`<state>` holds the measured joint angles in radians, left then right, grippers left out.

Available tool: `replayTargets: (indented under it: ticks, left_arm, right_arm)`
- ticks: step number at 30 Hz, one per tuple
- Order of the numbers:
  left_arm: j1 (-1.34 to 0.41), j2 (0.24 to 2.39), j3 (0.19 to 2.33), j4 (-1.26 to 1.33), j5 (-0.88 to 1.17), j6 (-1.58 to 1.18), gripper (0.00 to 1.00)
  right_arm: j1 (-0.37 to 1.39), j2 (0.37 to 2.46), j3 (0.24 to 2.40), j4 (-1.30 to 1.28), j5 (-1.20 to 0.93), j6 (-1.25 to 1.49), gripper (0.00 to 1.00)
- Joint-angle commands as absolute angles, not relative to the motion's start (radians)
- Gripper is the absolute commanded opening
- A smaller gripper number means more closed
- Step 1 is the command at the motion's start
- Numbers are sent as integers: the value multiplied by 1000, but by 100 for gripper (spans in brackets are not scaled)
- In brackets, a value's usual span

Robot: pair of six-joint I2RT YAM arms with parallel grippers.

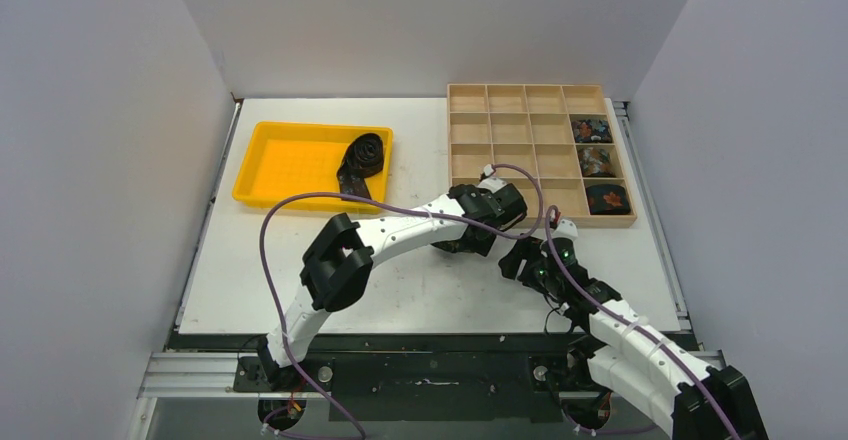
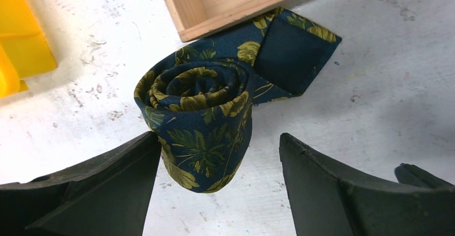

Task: Roll the ties
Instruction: Roll the tie at the center of the board.

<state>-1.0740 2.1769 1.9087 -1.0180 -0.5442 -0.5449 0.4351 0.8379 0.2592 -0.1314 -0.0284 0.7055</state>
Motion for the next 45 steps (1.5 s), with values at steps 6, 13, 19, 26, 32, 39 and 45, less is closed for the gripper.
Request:
replayTargets:
  ticks: [6,13,19,26,32,39,45]
  left_arm:
    - [-1077,2157,1964,-903,-405,-537,78]
    - [-1080,2192,2037,-906,-380,-522,78]
    - [-1085,2213,2093,-921,-374,-512,78]
    - [-1087,2246,2115,-922,-347,-507,78]
    - [-1089,2265,2137,-887,-284,-513,79]
    - [-1089,2306,2185,-863,-244,-519,78]
    - [-1089,2353,2222,-834,-201,-526,78]
  right_arm:
    - [443,767,253,-125,-33,745,69]
    - [443,747,248,-139,-24,767,69]
    - [441,757,256,-148,-3,786,69]
    - [442,682,269,-192,34,787,69]
    - [441,678,291,-223,22,785,69]
    - [441,600,312,-264,8,779,69]
    - [441,583,296,-244,-53,766,69]
